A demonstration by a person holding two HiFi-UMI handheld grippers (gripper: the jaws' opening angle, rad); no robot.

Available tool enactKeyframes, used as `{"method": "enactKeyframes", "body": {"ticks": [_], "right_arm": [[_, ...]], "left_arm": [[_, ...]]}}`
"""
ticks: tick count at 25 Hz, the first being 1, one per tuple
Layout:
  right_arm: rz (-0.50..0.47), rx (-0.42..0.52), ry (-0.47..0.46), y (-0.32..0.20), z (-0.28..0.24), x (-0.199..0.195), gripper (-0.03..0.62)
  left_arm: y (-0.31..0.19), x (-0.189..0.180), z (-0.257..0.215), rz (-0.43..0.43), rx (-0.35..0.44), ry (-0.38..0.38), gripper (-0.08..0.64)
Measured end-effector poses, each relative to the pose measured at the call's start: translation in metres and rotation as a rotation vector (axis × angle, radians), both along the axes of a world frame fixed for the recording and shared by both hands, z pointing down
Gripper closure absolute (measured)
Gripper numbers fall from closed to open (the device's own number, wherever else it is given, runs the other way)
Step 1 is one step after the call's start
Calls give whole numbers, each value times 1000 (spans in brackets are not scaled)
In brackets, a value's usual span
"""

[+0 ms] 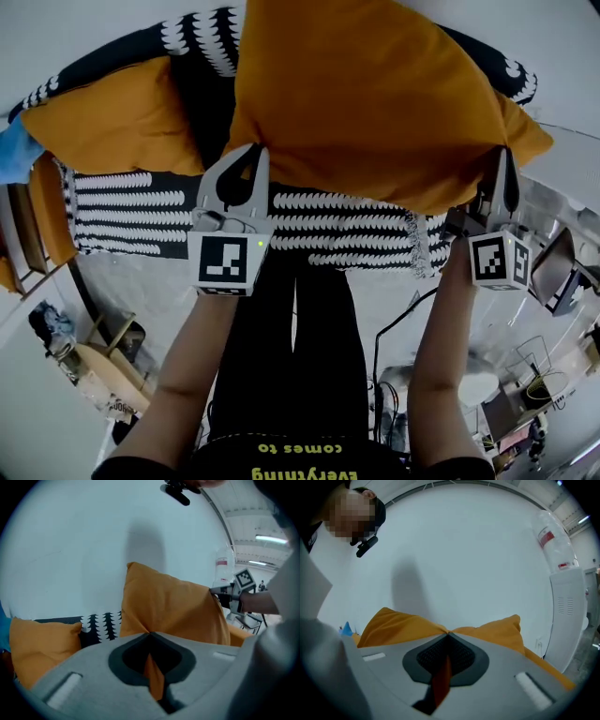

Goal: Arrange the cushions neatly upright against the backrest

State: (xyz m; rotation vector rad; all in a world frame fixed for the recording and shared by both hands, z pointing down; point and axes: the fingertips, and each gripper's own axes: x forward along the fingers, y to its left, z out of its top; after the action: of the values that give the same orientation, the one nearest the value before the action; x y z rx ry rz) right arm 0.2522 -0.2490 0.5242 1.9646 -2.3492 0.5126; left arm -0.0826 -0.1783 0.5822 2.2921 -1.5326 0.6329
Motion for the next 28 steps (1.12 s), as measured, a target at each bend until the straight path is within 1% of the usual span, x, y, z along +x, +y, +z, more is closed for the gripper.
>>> {"method": "enactKeyframes", "body": {"ticks": [2, 4, 6, 8, 11, 12, 14, 15, 17, 19, 20, 21, 22, 25, 28], "right_arm": [[-26, 19, 24, -9, 3, -5, 577], [-63, 5, 82, -17, 17, -1, 577], [-95, -48, 146, -23, 42, 5, 577], [-131, -113, 182, -25, 70, 4, 576], [-228, -172, 176, -26, 97, -11, 574], [-252, -181, 166, -28, 102, -16, 569], [-263, -189, 153, -30, 105, -22, 549], [-261, -189, 154, -30, 105, -23, 546], [-269, -182, 165, -26, 104, -25, 535], [-284, -168, 177, -22, 101, -27, 525], [-285, -162, 178, -20, 100, -27, 494], [-281, -160, 174, -19, 98, -26, 417], [-273, -159, 169, -17, 95, -26, 397], [-234, -133, 153, -11, 77, -21, 385], [-186, -102, 114, 5, 53, -13, 395]], "left_arm": [[0, -1, 12, -8, 18, -51, 554], [0, 5, 28, -22, 17, -74, 552], [3, 12, 51, -29, -27, -57, 549], [6, 11, 77, -36, -89, -31, 549], [10, -1, 115, -92, -181, -27, 549], [11, -6, 124, -113, -198, -37, 542], [14, -14, 134, -141, -204, -50, 517], [15, -16, 133, -149, -193, -49, 502], [13, -17, 121, -149, -142, -39, 471], [8, -13, 106, -134, -93, -26, 375], [6, -11, 100, -127, -79, -20, 364], [3, -10, 94, -122, -68, -16, 355], [2, -11, 87, -117, -56, -13, 347], [-4, -11, 62, -102, -9, -5, 333], [-6, -4, 28, -82, 36, 3, 328]]}}
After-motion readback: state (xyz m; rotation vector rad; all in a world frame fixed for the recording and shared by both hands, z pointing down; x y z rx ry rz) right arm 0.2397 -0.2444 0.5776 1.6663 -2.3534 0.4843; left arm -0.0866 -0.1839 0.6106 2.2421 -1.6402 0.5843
